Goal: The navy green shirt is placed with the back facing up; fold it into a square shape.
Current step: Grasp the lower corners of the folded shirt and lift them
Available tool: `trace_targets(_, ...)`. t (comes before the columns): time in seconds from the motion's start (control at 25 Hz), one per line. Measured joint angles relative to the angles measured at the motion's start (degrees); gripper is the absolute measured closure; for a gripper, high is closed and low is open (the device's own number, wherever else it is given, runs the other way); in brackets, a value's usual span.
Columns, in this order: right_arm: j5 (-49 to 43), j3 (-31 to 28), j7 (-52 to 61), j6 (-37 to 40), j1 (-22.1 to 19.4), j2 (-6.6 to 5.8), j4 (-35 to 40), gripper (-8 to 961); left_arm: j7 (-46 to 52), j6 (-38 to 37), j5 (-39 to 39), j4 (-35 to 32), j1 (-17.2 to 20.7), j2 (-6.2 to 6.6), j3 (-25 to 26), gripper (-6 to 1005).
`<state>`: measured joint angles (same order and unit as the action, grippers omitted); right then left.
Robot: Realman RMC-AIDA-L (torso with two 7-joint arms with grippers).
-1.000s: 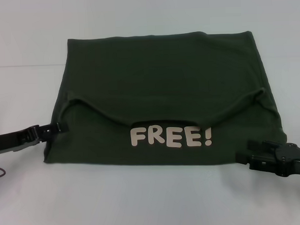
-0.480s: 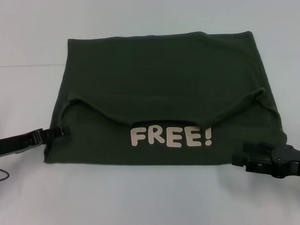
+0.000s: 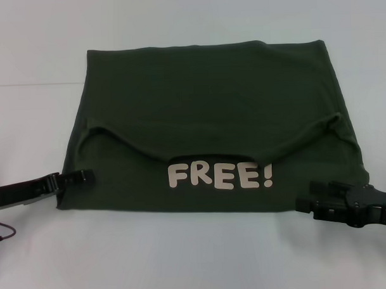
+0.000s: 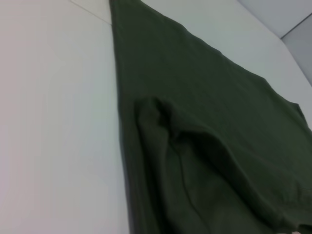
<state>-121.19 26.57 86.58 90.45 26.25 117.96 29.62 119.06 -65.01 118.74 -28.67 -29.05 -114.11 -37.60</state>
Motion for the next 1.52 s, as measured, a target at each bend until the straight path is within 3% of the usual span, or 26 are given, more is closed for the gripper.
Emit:
trace_targets(0.44,0.1,0.1,0.2,0.0,0.2,0.00,0.0,65,1.9,-0.8,0.0,-0.2,-0.4,0.49,-5.1,171)
trace_targets(0.76,0.1,0.1,0.3,0.3,0.2,-0.05,0.0,65,1.9,-1.3,0.1,-1.0,-0.4,0.38,-5.4,175)
trace_targets(1.2,0.3,0.1,0.4,0.6,0.2,-0.11,0.0,67,2.3,-1.4,2.1,-1.2,-1.0,0.57,-6.0,309)
trace_targets(1.4,0.2,0.1,2.5,0.7,0.3,-0.33,0.4,68,2.3,-1.4,2.9,-1.2,-1.2,0.57,-5.7,552)
trace_targets(1.52,0.1,1.2,6.9,1.6,0.8,-1.54,1.5,69,2.3,-1.4,2.9,-1.3,-1.4,0.57,-5.6,657)
